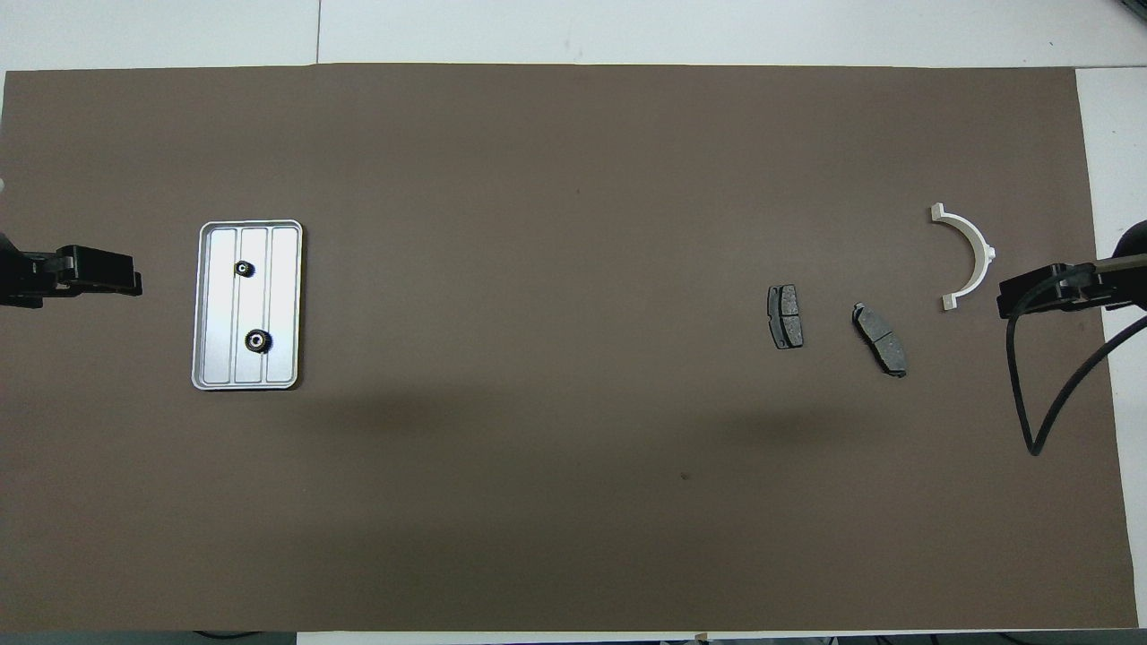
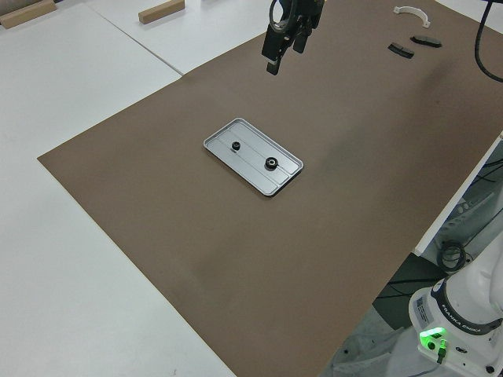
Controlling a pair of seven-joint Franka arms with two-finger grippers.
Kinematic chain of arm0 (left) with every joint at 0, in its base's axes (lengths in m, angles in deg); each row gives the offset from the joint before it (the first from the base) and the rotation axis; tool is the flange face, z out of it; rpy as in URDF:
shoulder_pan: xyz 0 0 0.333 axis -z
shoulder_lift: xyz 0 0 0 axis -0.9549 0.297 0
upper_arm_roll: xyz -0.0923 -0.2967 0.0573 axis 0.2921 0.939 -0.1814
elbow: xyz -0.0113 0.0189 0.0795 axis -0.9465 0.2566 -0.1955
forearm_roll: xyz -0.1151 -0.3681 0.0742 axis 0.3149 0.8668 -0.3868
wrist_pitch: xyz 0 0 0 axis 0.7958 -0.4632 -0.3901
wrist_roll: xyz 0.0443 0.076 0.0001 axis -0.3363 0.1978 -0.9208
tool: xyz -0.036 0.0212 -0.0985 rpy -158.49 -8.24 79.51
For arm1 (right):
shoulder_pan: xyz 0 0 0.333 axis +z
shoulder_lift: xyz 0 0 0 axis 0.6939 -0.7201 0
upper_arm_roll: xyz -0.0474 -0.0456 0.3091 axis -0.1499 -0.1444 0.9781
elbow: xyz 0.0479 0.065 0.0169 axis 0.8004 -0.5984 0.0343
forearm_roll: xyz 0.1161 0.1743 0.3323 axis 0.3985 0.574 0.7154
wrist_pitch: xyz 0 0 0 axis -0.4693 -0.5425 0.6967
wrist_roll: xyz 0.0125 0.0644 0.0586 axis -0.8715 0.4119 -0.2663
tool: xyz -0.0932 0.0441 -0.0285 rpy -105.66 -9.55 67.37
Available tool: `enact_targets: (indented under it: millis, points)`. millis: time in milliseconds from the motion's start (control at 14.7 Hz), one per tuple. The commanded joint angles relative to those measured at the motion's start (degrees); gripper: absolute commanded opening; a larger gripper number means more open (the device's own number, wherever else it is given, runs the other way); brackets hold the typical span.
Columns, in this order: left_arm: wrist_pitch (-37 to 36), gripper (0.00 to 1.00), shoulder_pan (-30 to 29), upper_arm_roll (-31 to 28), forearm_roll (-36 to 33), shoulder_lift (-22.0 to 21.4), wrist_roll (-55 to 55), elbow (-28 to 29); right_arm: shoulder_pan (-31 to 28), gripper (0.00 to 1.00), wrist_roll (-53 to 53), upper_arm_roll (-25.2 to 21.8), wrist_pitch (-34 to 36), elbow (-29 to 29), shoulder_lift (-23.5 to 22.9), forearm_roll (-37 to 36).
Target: Place bearing gear from tray to pile
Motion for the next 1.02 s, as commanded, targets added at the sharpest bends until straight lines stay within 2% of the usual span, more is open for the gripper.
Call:
enact_targets:
  millis: [0,409,546,751,955]
  points:
    - [-0.6,1.00,-0.2,0.1,0.8,-0.2,0.6,0.1,-0.9,1.00,0.4,0.5,-1.5,-1.8,1.4,0.8]
    - [0.8,1.00,-0.3,0.1,0.8,-0.5,0.3,1.3,-0.8,1.00,0.3,0.5,-1.5,-1.8,1.4,0.8]
    - [6.4,1.00,0.4,0.1,0.8,-2.0,-1.9,5.9,-0.8,1.00,0.0,0.5,-1.5,-1.8,1.4,0.8]
    - [13.5,1.00,0.7,0.1,0.8,-0.8,-2.3,11.1,-0.8,1.00,-0.1,0.5,-1.7,-1.7,1.3,0.8]
    - [21.5,1.00,1.8,0.1,0.5,4.2,-3.3,15.3,-0.8,1.00,-0.1,0.5,-1.8,-1.6,1.3,0.8]
